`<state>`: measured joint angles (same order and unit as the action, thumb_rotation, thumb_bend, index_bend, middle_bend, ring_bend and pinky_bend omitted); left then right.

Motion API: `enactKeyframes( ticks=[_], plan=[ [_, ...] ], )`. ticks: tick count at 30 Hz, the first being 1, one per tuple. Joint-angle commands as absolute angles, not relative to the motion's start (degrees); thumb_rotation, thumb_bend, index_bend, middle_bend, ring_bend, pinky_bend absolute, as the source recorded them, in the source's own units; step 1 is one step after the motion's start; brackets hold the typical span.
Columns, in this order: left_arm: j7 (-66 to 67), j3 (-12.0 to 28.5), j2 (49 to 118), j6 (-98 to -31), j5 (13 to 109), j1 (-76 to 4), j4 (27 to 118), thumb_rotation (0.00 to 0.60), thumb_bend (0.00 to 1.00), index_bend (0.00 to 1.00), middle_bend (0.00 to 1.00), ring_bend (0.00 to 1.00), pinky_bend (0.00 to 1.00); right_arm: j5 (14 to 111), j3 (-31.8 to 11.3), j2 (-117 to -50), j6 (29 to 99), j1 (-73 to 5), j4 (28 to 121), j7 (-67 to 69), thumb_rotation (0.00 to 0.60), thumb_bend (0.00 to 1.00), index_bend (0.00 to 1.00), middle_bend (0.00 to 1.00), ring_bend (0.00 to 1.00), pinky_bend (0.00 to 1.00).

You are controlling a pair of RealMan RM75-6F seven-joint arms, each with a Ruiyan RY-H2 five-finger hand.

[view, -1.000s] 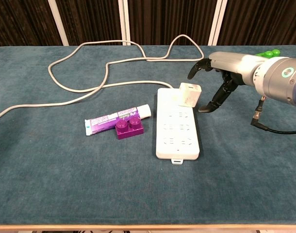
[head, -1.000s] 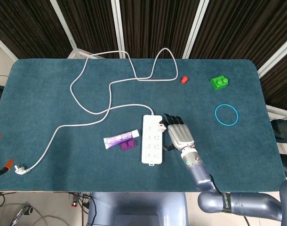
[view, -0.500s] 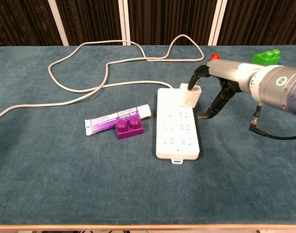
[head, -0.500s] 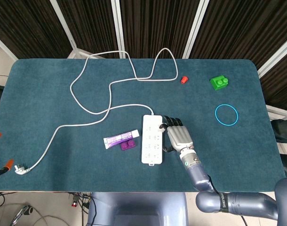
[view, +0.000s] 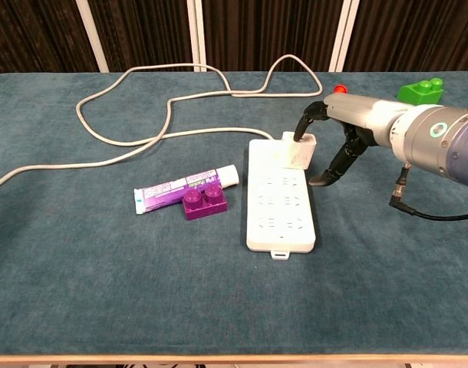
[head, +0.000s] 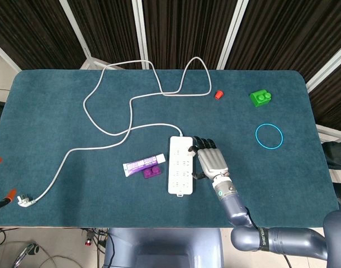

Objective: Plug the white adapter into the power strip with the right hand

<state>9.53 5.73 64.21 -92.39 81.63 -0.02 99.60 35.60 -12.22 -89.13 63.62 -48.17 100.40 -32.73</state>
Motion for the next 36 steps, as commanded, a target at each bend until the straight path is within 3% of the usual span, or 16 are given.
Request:
enactKeyframes(
  ticks=[1, 36],
  plan=[
    [9.4, 5.8, 64.2, -92.6, 81.6, 0.1, 99.6, 0.6, 0.17, 0.2, 0.01, 0.0, 0.08, 35.6, -12.2, -89.4, 63.4, -48.3, 100.2, -32.7, 0.6, 0.28, 0.31, 0.02, 0.06, 0.04],
    [9.3, 5.8, 64.1, -92.5, 81.6, 0.0, 99.6, 0.6, 0.17, 0.2, 0.01, 0.0, 0.08, 33.7, -11.9, -90.8, 62.4, -48.8, 97.6, -33.1, 0.6, 0.28, 0.32, 0.02, 0.06, 0.04]
  ],
)
